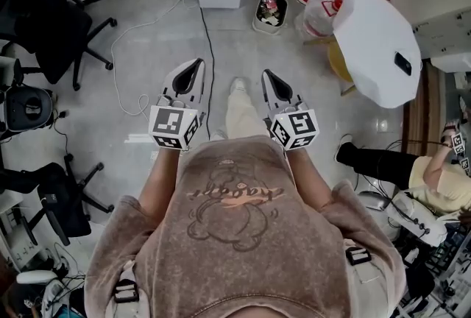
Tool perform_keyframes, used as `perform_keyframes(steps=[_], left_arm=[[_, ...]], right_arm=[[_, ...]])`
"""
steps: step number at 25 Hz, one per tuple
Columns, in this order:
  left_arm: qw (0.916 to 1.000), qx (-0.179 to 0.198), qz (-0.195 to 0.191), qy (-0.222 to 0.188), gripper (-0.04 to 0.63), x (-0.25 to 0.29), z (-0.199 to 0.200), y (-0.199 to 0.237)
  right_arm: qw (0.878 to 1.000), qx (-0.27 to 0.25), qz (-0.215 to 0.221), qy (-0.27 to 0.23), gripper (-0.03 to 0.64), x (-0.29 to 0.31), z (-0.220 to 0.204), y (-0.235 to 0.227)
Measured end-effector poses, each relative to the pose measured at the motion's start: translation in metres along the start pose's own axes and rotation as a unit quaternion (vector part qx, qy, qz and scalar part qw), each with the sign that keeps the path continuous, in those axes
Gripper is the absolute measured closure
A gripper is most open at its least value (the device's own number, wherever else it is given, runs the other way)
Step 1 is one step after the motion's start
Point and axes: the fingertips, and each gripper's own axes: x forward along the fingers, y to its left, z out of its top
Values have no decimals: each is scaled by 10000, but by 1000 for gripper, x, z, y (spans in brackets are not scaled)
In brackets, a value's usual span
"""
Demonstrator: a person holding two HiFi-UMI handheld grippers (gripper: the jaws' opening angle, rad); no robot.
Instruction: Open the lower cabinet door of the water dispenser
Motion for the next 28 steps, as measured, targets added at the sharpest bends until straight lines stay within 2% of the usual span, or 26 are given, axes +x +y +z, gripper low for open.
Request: perform_keyframes(steps=[8,15,21,28], left_arm=[[10000,11,-21,-4,583,76,23,31],[9999,-54,114,8,583,148,45,56],[9996,-78,265,13,583,200,52,68],[9985,-60,541,-2,582,230,57,89]], right_arm=[[9998,9,176,-11,611,70,30,-48],[9992,-54,396,12,611,125,61,-98],[9980,-68,605,141,611,160,68,-139],[9960,-114,841,272,611,193,70,-161]])
